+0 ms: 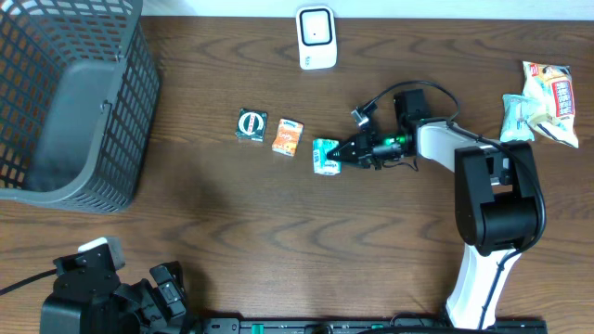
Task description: Scan the item barcode
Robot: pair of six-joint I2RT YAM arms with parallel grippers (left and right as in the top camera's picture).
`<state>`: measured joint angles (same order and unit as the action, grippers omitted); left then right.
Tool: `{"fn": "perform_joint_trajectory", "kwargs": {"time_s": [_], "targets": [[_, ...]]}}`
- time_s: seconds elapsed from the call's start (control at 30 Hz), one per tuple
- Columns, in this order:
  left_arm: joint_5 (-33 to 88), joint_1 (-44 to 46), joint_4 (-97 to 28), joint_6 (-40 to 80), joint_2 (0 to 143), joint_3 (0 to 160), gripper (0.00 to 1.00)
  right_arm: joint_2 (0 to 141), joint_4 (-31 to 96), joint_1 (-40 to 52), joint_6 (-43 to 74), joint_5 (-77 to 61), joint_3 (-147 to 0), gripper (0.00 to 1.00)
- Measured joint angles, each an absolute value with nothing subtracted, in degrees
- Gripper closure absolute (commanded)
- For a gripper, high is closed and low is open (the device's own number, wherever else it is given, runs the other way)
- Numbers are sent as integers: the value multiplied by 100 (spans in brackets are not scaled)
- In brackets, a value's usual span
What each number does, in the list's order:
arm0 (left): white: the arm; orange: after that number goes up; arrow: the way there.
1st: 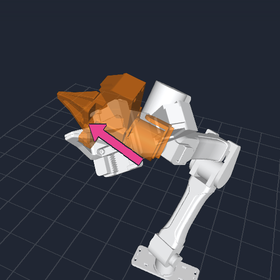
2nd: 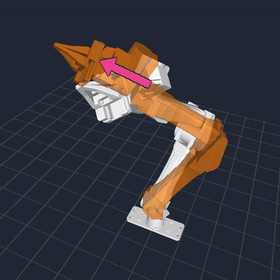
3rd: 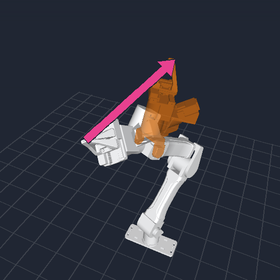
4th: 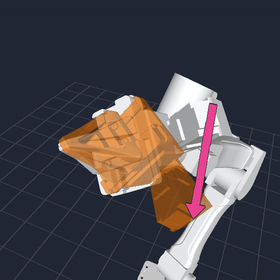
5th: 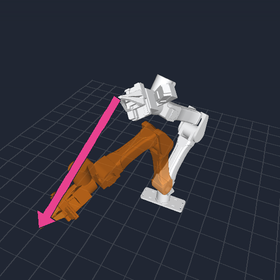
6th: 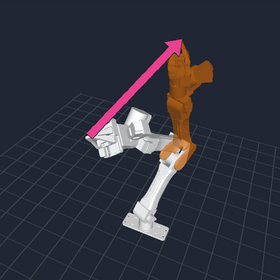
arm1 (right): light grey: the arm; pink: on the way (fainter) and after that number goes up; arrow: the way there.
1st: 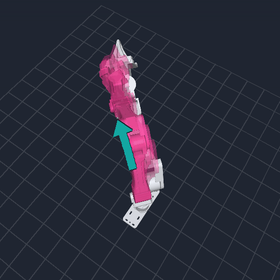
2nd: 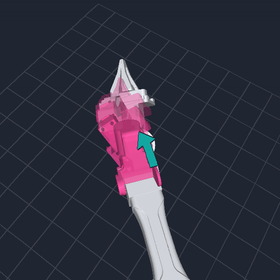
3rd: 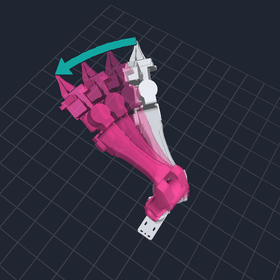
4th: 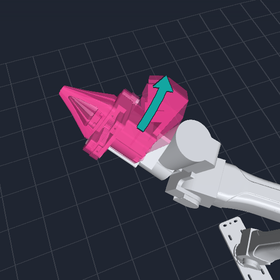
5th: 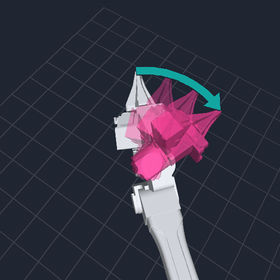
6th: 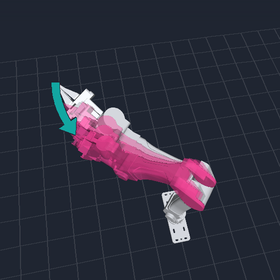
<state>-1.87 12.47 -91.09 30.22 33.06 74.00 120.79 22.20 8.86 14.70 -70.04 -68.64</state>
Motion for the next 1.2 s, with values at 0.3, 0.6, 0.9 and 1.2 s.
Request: {"fn": "perform_joint_trajectory", "kwargs": {"time_s": [0.3, 0.6, 0.9, 1.2], "targets": [[-187, 1247, -9109, 3024, 3306, 7400, 3, 12079, 2165, 814, 742, -8512, -6864, 99], [-187, 1247, -9109, 3024, 3306, 7400, 2, 11428, 2161, 685, 668, -8665, -6845, 99], [-187, 1247, -9109, 3024, 3306, 7400, 2, 9826, 2018, 495, 635, -8792, -6845, 99], [-187, 1247, -9109, 3024, 3306, 7400, 2, 9579, 1669, 552, 910, -8814, -6845, 99]]}}
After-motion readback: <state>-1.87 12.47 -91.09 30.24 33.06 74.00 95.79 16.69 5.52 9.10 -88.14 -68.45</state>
